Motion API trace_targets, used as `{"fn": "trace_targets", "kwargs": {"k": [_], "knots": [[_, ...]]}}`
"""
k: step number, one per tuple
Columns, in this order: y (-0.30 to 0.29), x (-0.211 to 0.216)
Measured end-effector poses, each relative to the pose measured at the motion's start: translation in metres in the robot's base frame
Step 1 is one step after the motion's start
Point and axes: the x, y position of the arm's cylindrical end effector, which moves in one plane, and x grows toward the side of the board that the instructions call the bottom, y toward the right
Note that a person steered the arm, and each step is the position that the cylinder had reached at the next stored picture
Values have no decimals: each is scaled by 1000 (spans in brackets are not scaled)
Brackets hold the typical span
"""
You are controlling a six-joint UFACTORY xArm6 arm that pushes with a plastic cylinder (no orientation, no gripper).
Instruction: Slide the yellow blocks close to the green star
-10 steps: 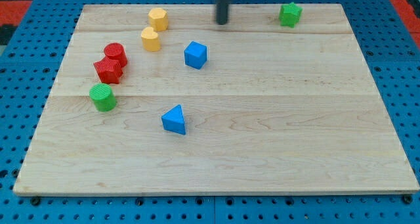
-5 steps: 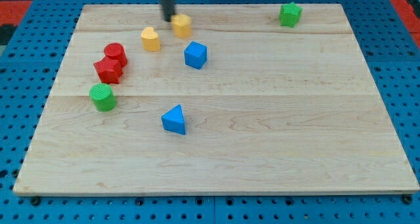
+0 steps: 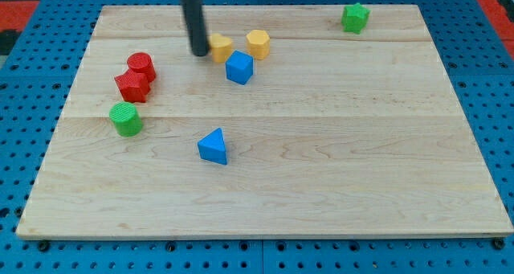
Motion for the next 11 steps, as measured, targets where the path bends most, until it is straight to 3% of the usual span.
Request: {"fn": "trace_targets", "kwargs": {"k": [1,2,4,5,6,7,9,11], "knots": [[72,0],[102,-20],[160,-17],[165,-16],[129,-2],[68,-18],[149,-47],[125,37]]}}
